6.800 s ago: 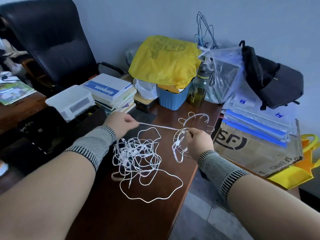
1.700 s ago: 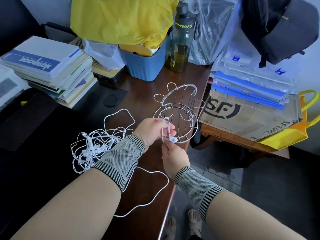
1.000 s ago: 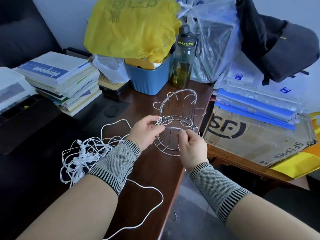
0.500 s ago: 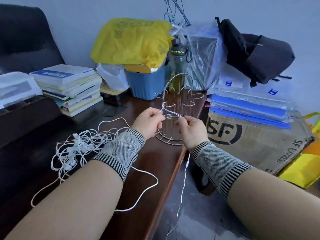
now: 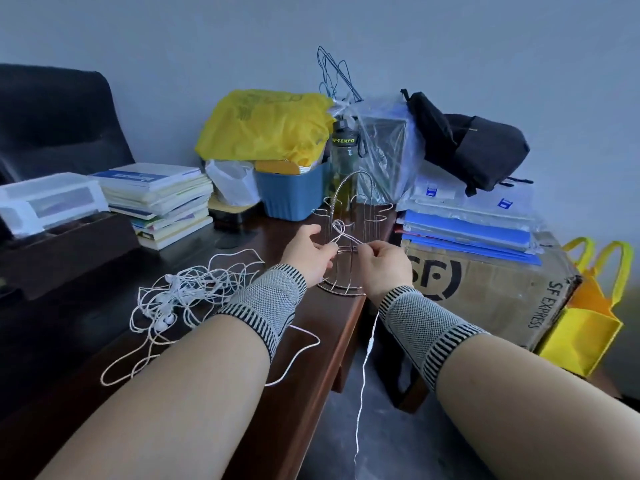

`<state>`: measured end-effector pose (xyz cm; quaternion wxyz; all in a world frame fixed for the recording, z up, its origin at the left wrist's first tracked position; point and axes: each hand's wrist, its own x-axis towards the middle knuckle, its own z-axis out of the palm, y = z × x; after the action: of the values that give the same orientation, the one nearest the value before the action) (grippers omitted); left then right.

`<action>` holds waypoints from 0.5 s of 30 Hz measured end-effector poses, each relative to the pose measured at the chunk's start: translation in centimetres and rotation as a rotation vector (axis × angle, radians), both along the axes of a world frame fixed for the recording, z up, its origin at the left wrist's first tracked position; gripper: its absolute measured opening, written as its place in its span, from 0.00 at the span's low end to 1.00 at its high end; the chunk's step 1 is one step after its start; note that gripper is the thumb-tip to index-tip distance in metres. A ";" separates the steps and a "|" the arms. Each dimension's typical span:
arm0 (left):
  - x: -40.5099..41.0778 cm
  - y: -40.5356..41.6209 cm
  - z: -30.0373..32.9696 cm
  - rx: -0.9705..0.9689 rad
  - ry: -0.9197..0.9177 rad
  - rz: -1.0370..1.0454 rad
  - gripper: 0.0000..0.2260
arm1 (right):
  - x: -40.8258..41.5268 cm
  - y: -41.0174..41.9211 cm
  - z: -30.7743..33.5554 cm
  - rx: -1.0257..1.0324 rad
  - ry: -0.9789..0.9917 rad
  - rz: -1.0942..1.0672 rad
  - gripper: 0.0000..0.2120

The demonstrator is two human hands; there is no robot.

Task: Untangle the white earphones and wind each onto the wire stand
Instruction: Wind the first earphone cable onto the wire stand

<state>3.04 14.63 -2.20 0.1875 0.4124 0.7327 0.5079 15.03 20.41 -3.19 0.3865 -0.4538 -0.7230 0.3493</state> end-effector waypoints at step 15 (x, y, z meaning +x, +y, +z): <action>0.2 1.2 -1.2 0.047 -0.280 -0.065 0.07 | -0.1 1.3 -0.4 0.172 -0.212 0.154 0.13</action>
<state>3.22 15.87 -3.38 0.2944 0.3655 0.6735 0.5711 14.97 21.70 -3.63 0.3174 -0.3965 -0.8197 0.2648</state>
